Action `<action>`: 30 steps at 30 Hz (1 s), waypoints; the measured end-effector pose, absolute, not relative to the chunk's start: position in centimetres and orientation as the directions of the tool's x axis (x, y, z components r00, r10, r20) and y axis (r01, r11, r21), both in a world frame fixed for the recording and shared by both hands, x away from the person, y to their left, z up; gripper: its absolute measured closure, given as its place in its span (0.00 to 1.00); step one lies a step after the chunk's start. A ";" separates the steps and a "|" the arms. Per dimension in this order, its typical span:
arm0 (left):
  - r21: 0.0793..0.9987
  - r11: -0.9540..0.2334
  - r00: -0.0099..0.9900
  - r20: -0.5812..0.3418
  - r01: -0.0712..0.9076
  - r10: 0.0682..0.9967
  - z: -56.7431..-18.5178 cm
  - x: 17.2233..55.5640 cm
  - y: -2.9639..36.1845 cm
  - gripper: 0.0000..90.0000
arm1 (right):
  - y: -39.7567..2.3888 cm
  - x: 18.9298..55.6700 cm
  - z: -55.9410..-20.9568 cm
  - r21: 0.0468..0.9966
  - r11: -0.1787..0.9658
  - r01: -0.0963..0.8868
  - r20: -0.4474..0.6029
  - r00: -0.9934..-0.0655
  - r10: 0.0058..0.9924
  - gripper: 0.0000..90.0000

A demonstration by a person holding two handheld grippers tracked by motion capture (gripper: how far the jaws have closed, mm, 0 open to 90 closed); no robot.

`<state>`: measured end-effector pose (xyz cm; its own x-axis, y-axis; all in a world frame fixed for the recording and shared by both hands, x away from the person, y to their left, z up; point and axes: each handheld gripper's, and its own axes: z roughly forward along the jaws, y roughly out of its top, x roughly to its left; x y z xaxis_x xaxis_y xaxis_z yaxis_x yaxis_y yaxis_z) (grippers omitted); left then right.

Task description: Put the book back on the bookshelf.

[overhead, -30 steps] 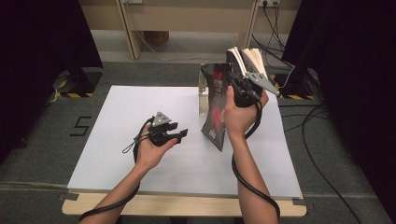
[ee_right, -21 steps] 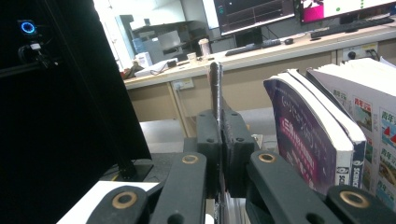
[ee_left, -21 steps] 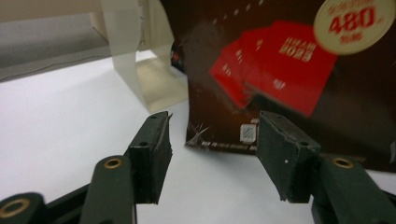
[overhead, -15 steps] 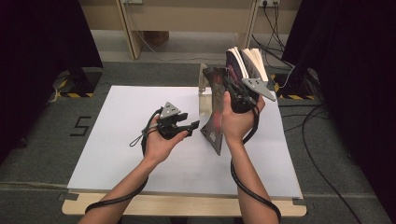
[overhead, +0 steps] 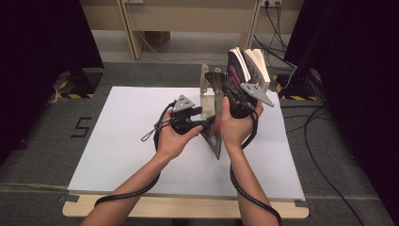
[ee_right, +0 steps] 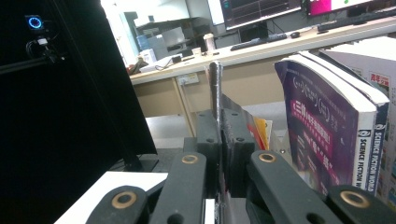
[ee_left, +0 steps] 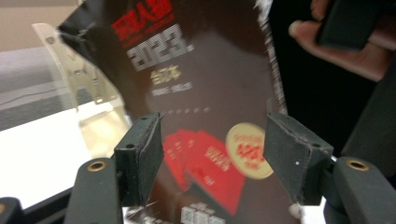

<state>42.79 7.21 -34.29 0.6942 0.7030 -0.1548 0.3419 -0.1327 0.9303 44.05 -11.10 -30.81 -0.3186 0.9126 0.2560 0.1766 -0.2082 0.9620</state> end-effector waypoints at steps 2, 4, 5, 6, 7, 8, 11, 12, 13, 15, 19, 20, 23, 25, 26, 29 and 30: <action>0.931 -0.132 0.696 -0.155 0.340 0.701 -34.1 42.8 6.9 0.40 | -11.1 44.0 -30.8 0.962 -0.207 0.177 0.255 -0.319 0.913 0.97; 0.932 -0.135 0.697 -0.152 0.338 0.701 -34.0 42.9 6.6 0.40 | -11.0 44.0 -30.8 0.962 -0.206 0.179 0.255 -0.320 0.913 0.97; 0.932 -0.136 0.698 -0.150 0.337 0.700 -34.0 43.0 6.5 0.40 | -11.0 44.0 -30.9 0.962 -0.206 0.180 0.255 -0.319 0.913 0.97; 0.932 -0.137 0.698 -0.149 0.337 0.701 -34.0 43.0 6.4 0.40 | -11.0 44.0 -30.9 0.963 -0.204 0.178 0.253 -0.319 0.913 0.97; 0.932 -0.137 0.698 -0.149 0.336 0.700 -34.0 43.0 6.2 0.40 | -11.0 44.0 -30.9 0.962 -0.205 0.178 0.254 -0.320 0.913 0.97; 0.932 -0.139 0.701 -0.147 0.334 0.698 -33.9 43.0 6.2 0.40 | -11.0 44.0 -30.9 0.962 -0.206 0.178 0.255 -0.319 0.913 0.97; 0.932 -0.142 0.705 -0.148 0.334 0.694 -33.8 43.1 5.7 0.40 | -11.0 44.0 -30.9 0.962 -0.205 0.179 0.254 -0.322 0.912 0.97; 0.932 -0.139 0.705 -0.150 0.335 0.693 -33.8 43.2 5.6 0.40 | -10.9 44.0 -30.9 0.962 -0.204 0.181 0.254 -0.323 0.912 0.97; 0.932 -0.138 0.705 -0.150 0.334 0.693 -33.7 43.2 5.5 0.40 | -10.8 44.0 -30.9 0.961 -0.209 0.183 0.259 -0.324 0.910 0.97; 0.934 -0.138 0.705 -0.148 0.331 0.693 -33.6 43.3 5.4 0.40 | -10.7 44.0 -30.9 0.962 -0.204 0.183 0.255 -0.325 0.910 0.97; 0.933 -0.145 0.703 -0.139 0.328 0.697 -33.6 43.5 5.0 0.40 | -10.6 44.1 -30.9 0.963 -0.199 0.182 0.250 -0.329 0.911 0.97; 0.933 -0.143 0.702 -0.141 0.330 0.698 -33.6 43.5 5.0 0.40 | -10.6 44.1 -30.9 0.963 -0.199 0.181 0.250 -0.329 0.911 0.97; 0.933 -0.144 0.699 -0.138 0.329 0.702 -33.6 43.6 4.8 0.40 | -10.4 44.1 -30.9 0.964 -0.197 0.180 0.248 -0.330 0.911 0.97; 0.934 -0.143 0.695 -0.136 0.328 0.706 -33.7 43.7 4.7 0.41 | -10.4 44.0 -30.9 0.963 -0.197 0.184 0.249 -0.329 0.911 0.97; 0.934 -0.143 0.694 -0.136 0.328 0.707 -33.7 43.8 4.6 0.41 | -10.4 44.0 -30.9 0.963 -0.198 0.185 0.251 -0.328 0.911 0.97; 0.933 -0.150 0.693 -0.128 0.326 0.710 -33.8 43.9 4.4 0.41 | -10.4 44.1 -30.9 0.963 -0.196 0.185 0.248 -0.329 0.911 0.97; 0.934 -0.151 0.691 -0.126 0.325 0.712 -33.8 43.9 4.3 0.41 | -10.3 44.1 -31.0 0.962 -0.200 0.185 0.253 -0.332 0.909 0.97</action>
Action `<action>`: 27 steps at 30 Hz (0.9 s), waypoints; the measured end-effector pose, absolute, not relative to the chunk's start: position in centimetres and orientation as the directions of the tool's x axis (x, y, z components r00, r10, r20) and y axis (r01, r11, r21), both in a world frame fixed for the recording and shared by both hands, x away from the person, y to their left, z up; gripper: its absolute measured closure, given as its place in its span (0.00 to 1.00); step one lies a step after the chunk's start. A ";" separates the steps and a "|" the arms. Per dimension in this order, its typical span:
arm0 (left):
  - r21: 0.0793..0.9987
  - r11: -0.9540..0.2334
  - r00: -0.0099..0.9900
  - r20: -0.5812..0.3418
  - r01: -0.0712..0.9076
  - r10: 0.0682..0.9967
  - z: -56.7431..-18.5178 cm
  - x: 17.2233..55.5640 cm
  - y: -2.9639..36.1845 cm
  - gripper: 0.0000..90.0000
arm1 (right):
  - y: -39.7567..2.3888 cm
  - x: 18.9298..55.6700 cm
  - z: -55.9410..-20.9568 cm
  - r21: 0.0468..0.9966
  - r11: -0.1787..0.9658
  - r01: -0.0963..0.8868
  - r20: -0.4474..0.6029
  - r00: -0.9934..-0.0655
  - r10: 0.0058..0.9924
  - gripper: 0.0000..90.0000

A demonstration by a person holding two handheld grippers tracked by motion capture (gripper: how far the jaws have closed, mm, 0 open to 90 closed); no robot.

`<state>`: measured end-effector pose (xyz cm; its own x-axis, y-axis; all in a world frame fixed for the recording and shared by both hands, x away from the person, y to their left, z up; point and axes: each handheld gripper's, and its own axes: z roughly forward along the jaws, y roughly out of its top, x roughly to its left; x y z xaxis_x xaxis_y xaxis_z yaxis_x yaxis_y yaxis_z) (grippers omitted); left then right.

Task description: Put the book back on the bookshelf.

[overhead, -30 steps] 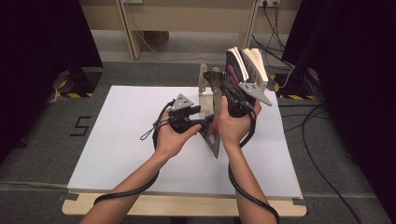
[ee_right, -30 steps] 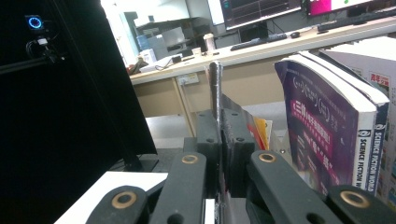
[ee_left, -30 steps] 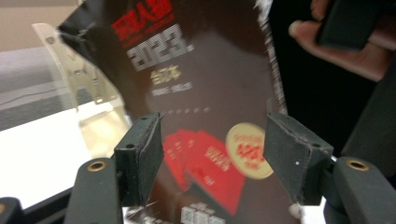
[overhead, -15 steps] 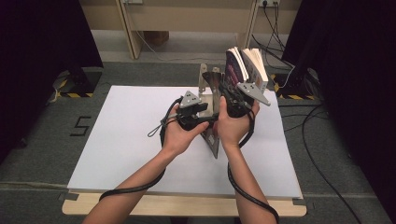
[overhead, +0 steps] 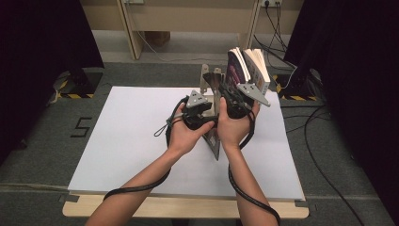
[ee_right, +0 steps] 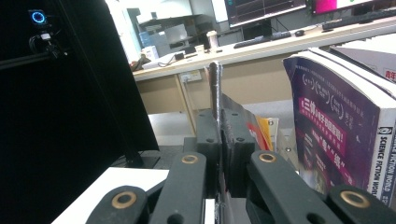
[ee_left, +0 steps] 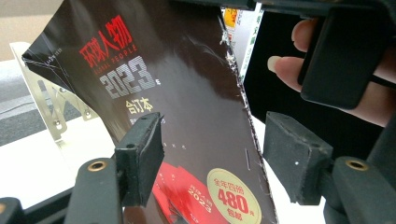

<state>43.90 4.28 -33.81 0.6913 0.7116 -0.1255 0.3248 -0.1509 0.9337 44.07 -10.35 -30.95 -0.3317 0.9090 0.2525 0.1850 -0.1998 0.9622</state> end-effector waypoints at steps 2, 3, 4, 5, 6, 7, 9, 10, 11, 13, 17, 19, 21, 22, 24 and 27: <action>0.935 -0.153 0.690 -0.121 0.321 0.713 -33.8 43.9 4.1 0.41 | -10.3 44.0 -30.9 0.964 -0.192 0.185 0.245 -0.331 0.911 0.97; 0.935 -0.154 0.691 -0.119 0.319 0.713 -33.8 44.0 4.0 0.41 | -10.3 44.1 -30.9 0.964 -0.190 0.185 0.243 -0.332 0.911 0.97; 0.935 -0.157 0.691 -0.115 0.317 0.713 -33.9 44.0 3.9 0.41 | -10.3 44.0 -30.9 0.964 -0.190 0.188 0.245 -0.332 0.911 0.97; 0.935 -0.159 0.691 -0.112 0.316 0.714 -33.9 44.0 3.8 0.41 | -10.3 44.0 -30.9 0.964 -0.187 0.187 0.241 -0.332 0.912 0.97; 0.935 -0.160 0.689 -0.110 0.316 0.717 -33.9 44.1 3.7 0.41 | -10.3 44.0 -30.9 0.964 -0.189 0.190 0.244 -0.334 0.911 0.97; 0.934 -0.162 0.689 -0.111 0.319 0.717 -34.0 44.1 3.7 0.42 | -10.3 44.0 -30.9 0.964 -0.187 0.189 0.243 -0.336 0.910 0.97; 0.933 -0.173 0.687 -0.099 0.316 0.720 -34.1 44.3 3.5 0.43 | -10.3 44.0 -30.9 0.964 -0.187 0.190 0.243 -0.338 0.909 0.97; 0.933 -0.175 0.685 -0.096 0.315 0.722 -34.2 44.3 3.4 0.43 | -10.4 43.9 -30.8 0.964 -0.186 0.190 0.243 -0.345 0.907 0.97; 0.932 -0.177 0.684 -0.096 0.317 0.723 -34.3 44.3 3.3 0.43 | -10.4 43.9 -30.8 0.963 -0.190 0.189 0.247 -0.348 0.904 0.97; 0.932 -0.179 0.681 -0.092 0.316 0.726 -34.4 44.4 3.1 0.44 | -10.3 43.8 -30.7 0.963 -0.191 0.188 0.248 -0.353 0.902 0.97; 0.931 -0.182 0.674 -0.085 0.315 0.734 -34.4 44.4 2.8 0.47 | -10.3 43.7 -30.6 0.960 -0.202 0.194 0.262 -0.361 0.895 0.97; 0.931 -0.183 0.675 -0.084 0.316 0.733 -34.4 44.4 2.8 0.49 | -10.3 43.7 -30.7 0.960 -0.202 0.195 0.262 -0.363 0.894 0.97; 0.930 -0.186 0.676 -0.084 0.317 0.732 -34.4 44.3 2.7 0.53 | -10.2 43.7 -30.7 0.959 -0.204 0.197 0.265 -0.366 0.892 0.97; 0.930 -0.187 0.674 -0.082 0.317 0.734 -34.4 44.3 2.7 0.55 | -10.2 43.6 -30.7 0.958 -0.202 0.203 0.266 -0.364 0.893 0.97; 0.928 -0.186 0.670 -0.084 0.322 0.737 -34.4 44.2 2.7 0.57 | -10.2 43.6 -30.7 0.958 -0.202 0.204 0.266 -0.366 0.892 0.97; 0.925 -0.183 0.663 -0.092 0.333 0.743 -34.5 44.0 2.9 0.63 | -10.2 43.7 -30.8 0.956 -0.203 0.212 0.271 -0.373 0.887 0.97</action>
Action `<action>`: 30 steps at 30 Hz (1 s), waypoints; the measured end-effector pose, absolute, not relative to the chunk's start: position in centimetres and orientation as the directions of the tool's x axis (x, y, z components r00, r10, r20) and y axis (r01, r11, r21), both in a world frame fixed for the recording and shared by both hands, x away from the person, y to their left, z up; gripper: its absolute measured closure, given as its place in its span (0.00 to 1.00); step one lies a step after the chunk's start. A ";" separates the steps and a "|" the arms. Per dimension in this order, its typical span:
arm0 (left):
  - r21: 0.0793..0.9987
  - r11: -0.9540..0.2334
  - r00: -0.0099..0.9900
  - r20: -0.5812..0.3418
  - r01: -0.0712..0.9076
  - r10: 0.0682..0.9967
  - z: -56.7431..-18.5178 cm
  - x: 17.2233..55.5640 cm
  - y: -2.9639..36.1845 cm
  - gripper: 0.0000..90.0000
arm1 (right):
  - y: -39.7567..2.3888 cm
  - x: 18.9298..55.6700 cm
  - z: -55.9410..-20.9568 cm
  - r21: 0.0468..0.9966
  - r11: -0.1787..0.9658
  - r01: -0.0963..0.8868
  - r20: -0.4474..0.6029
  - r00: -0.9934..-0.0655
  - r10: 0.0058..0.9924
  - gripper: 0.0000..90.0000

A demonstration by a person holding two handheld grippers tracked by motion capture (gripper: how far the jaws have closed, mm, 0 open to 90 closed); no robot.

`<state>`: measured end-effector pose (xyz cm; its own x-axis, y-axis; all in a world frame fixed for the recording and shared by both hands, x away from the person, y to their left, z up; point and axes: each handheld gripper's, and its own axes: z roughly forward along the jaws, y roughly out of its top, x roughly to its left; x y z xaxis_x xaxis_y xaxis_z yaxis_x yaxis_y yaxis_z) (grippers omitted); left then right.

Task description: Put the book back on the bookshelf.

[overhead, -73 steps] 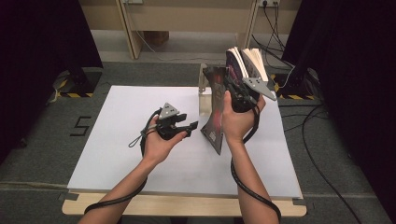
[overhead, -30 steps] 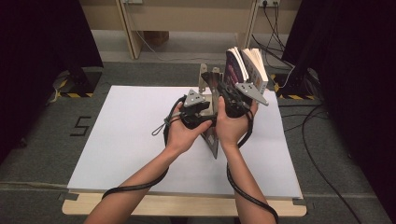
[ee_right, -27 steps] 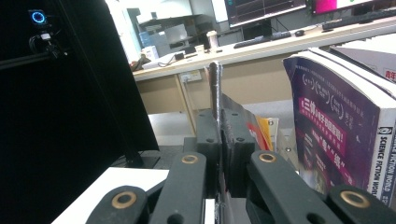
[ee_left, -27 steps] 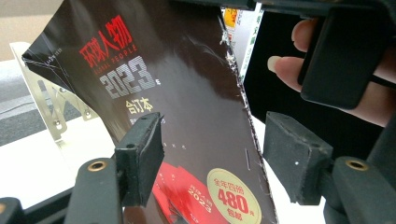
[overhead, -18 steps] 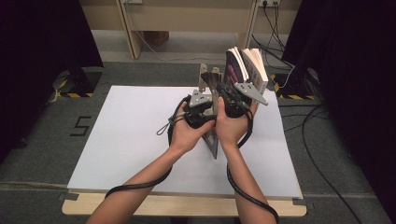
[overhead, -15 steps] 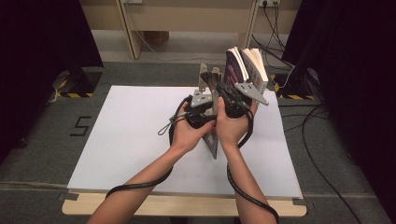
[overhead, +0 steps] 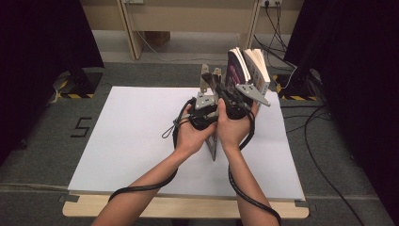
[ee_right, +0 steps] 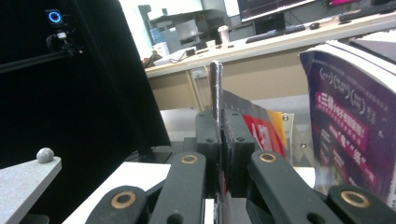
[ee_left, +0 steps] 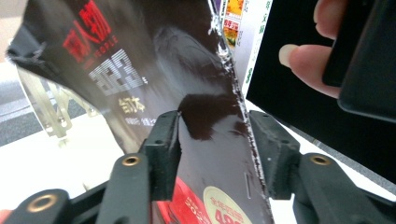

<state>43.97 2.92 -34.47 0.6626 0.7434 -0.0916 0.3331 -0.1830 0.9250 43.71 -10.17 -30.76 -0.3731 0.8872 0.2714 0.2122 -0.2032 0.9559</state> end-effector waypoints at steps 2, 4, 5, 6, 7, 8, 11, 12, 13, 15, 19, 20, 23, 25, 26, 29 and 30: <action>0.923 -0.176 0.657 -0.100 0.341 0.747 -34.5 43.8 3.1 0.68 | -10.1 43.7 -30.8 0.955 -0.197 0.220 0.270 -0.380 0.885 0.96; 0.923 -0.171 0.648 -0.102 0.344 0.755 -34.6 43.6 3.3 0.72 | -9.9 43.7 -30.8 0.964 -0.171 0.204 0.240 -0.386 0.891 0.96; 0.922 -0.172 0.641 -0.099 0.348 0.761 -34.6 43.5 3.4 0.73 | -9.8 43.7 -30.8 0.966 -0.164 0.200 0.232 -0.389 0.892 0.95; 0.920 -0.175 0.633 -0.095 0.351 0.768 -34.6 43.4 3.5 0.75 | -9.7 43.7 -30.9 0.965 -0.162 0.206 0.234 -0.395 0.889 0.95; 0.919 -0.174 0.624 -0.095 0.355 0.776 -34.6 43.3 3.5 0.77 | -9.7 43.8 -30.9 0.965 -0.160 0.209 0.234 -0.403 0.885 0.94; 0.917 -0.174 0.619 -0.093 0.358 0.780 -34.6 43.3 3.6 0.79 | -9.6 43.9 -30.9 0.966 -0.150 0.211 0.226 -0.408 0.885 0.94; 0.917 -0.164 0.592 -0.093 0.365 0.801 -34.7 43.2 3.9 0.86 | -9.5 44.1 -31.0 0.967 -0.139 0.213 0.219 -0.416 0.883 0.90; 0.917 -0.160 0.575 -0.087 0.365 0.813 -34.7 43.2 4.2 0.90 | -9.5 44.1 -31.0 0.969 -0.135 0.209 0.213 -0.420 0.882 0.88; 0.918 -0.159 0.569 -0.083 0.362 0.818 -34.8 43.3 4.3 0.94 | -9.5 44.1 -31.0 0.970 -0.133 0.203 0.210 -0.424 0.881 0.87; 0.913 -0.131 0.566 -0.122 0.385 0.816 -35.0 43.6 4.9 0.95 | -9.6 43.9 -30.9 0.971 -0.135 0.198 0.212 -0.445 0.870 0.82; 0.922 -0.124 0.568 -0.117 0.368 0.815 -35.2 43.4 4.9 0.96 | -9.8 43.2 -30.7 0.977 -0.134 0.163 0.198 -0.485 0.852 0.75; 0.925 -0.118 0.567 -0.117 0.360 0.815 -35.1 43.3 5.0 0.96 | -10.0 42.9 -30.6 0.977 -0.141 0.160 0.203 -0.488 0.849 0.75; 0.931 -0.107 0.569 -0.121 0.350 0.813 -34.9 43.2 5.4 0.96 | -10.9 42.2 -30.5 0.977 -0.159 0.139 0.208 -0.491 0.846 0.74; 0.933 -0.099 0.571 -0.125 0.346 0.812 -34.7 43.1 5.8 0.96 | -11.8 41.6 -30.6 0.975 -0.176 0.138 0.222 -0.485 0.846 0.74; 0.934 -0.094 0.570 -0.129 0.344 0.811 -34.6 43.1 6.0 0.96 | -12.2 41.4 -30.7 0.974 -0.182 0.136 0.226 -0.484 0.846 0.74; 0.940 -0.075 0.569 -0.136 0.333 0.811 -34.2 43.0 6.9 0.96 | -13.5 40.6 -31.2 0.972 -0.194 0.131 0.233 -0.469 0.852 0.74; 0.942 -0.070 0.567 -0.137 0.328 0.812 -34.0 43.0 7.1 0.96 | -14.0 40.4 -31.4 0.972 -0.198 0.129 0.236 -0.462 0.855 0.74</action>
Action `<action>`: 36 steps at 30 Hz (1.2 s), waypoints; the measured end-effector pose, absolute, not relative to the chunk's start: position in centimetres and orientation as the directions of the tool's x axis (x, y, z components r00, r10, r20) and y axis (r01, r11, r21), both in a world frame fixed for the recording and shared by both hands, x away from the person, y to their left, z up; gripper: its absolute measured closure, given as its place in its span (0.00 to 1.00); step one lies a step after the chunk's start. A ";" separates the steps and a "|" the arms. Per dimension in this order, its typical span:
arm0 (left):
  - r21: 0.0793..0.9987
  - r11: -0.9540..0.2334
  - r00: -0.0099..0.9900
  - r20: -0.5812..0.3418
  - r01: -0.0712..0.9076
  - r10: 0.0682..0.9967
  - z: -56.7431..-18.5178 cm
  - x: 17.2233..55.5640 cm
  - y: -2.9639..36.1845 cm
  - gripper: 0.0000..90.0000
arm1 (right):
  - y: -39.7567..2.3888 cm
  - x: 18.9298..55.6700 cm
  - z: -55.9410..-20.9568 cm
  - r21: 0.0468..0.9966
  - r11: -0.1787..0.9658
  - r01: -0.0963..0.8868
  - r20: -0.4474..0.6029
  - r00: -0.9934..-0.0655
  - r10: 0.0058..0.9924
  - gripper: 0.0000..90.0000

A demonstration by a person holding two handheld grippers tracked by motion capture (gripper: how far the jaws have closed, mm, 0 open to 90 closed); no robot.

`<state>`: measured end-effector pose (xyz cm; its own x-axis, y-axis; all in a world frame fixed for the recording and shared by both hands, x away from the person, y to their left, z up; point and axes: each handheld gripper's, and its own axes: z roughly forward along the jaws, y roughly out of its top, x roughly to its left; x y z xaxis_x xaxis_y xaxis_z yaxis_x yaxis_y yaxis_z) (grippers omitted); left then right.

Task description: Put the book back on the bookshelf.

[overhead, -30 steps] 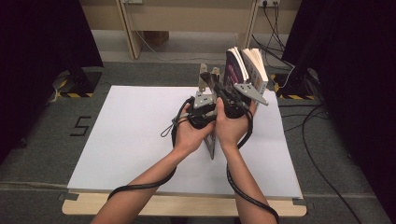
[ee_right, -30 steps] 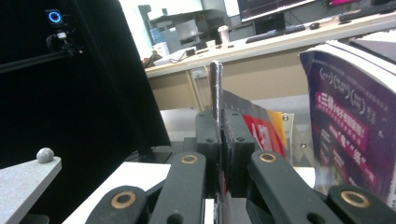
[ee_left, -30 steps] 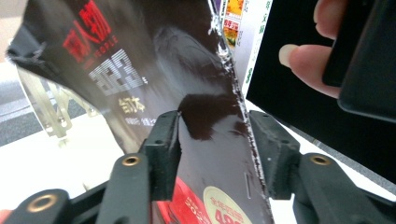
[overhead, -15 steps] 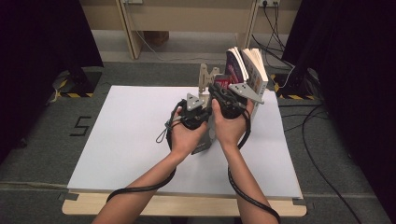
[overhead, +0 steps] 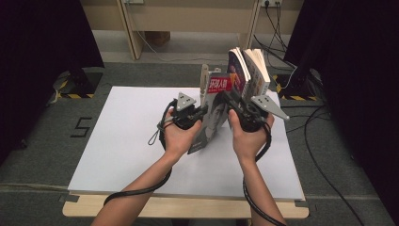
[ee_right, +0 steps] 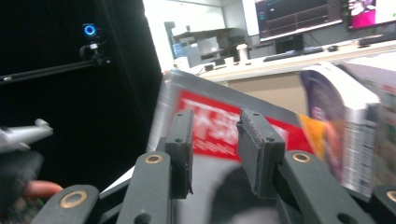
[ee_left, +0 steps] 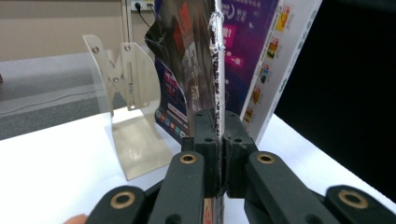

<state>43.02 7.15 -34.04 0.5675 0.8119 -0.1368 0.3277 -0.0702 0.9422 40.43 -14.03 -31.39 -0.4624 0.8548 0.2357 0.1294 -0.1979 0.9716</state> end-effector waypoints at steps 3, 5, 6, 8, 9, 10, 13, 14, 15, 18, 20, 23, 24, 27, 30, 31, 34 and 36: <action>0.948 -0.063 0.565 -0.133 0.313 0.814 -33.6 43.0 7.9 0.96 | -15.7 39.9 -32.4 0.970 -0.208 0.130 0.244 -0.436 0.866 0.74; 0.951 -0.062 0.565 -0.127 0.303 0.815 -33.3 43.0 8.3 0.96 | -16.6 39.4 -33.3 0.965 -0.219 0.143 0.260 -0.418 0.870 0.73; 0.953 -0.061 0.564 -0.123 0.296 0.816 -33.1 43.1 8.5 0.96 | -17.2 39.2 -34.0 0.962 -0.229 0.148 0.270 -0.405 0.874 0.73; 0.956 -0.057 0.561 -0.120 0.288 0.819 -32.8 43.3 8.9 0.96 | -18.5 38.5 -36.0 0.955 -0.239 0.175 0.289 -0.376 0.880 0.72; 0.957 -0.055 0.560 -0.119 0.285 0.820 -32.7 43.3 9.0 0.96 | -18.9 38.3 -36.6 0.951 -0.246 0.186 0.299 -0.361 0.883 0.72; 0.958 -0.054 0.560 -0.118 0.281 0.820 -32.6 43.4 9.1 0.96 | -19.2 38.2 -37.3 0.951 -0.243 0.191 0.298 -0.354 0.886 0.72; 0.961 -0.056 0.559 -0.110 0.271 0.822 -32.3 43.6 9.2 0.96 | -20.5 37.7 -39.9 0.934 -0.266 0.238 0.333 -0.317 0.888 0.72; 0.961 -0.062 0.562 -0.104 0.269 0.820 -32.2 43.7 9.2 0.96 | -20.9 37.5 -40.6 0.928 -0.276 0.249 0.346 -0.306 0.887 0.72; 0.961 -0.062 0.564 -0.105 0.269 0.819 -32.1 43.8 9.2 0.96 | -21.1 37.4 -41.3 0.925 -0.279 0.258 0.350 -0.292 0.890 0.72; 0.962 -0.061 0.575 -0.108 0.268 0.811 -31.8 44.3 9.3 0.96 | -21.8 37.2 -42.1 0.924 -0.253 0.286 0.332 -0.274 0.902 0.72; 0.964 -0.054 0.576 -0.111 0.262 0.810 -31.4 44.5 9.4 0.96 | -22.5 37.0 -42.5 0.922 -0.265 0.282 0.339 -0.255 0.906 0.72; 0.967 -0.054 0.575 -0.102 0.248 0.812 -30.8 44.9 9.5 0.96 | -23.0 36.8 -42.9 0.918 -0.269 0.292 0.342 -0.238 0.909 0.72; 0.968 -0.054 0.574 -0.100 0.246 0.813 -30.6 45.1 9.6 0.96 | -23.2 36.8 -43.1 0.917 -0.273 0.291 0.344 -0.233 0.910 0.72; 0.968 -0.046 0.564 -0.105 0.247 0.819 -30.2 45.7 10.1 0.96 | -23.5 36.8 -43.3 0.913 -0.281 0.294 0.352 -0.226 0.908 0.72; 0.970 -0.036 0.552 -0.107 0.241 0.827 -29.9 46.5 10.5 0.96 | -23.8 36.9 -43.3 0.912 -0.285 0.295 0.355 -0.220 0.909 0.72; 0.970 -0.034 0.549 -0.107 0.240 0.829 -29.9 46.6 10.5 0.96 | -23.9 37.0 -43.3 0.910 -0.287 0.298 0.358 -0.217 0.908 0.72; 0.971 -0.036 0.540 -0.101 0.237 0.836 -29.8 47.1 10.4 0.96 | -24.1 37.1 -43.3 0.908 -0.295 0.298 0.364 -0.212 0.907 0.72; 0.972 -0.032 0.536 -0.102 0.235 0.838 -29.8 47.4 10.3 0.96 | -24.2 37.3 -43.4 0.908 -0.295 0.298 0.365 -0.216 0.905 0.72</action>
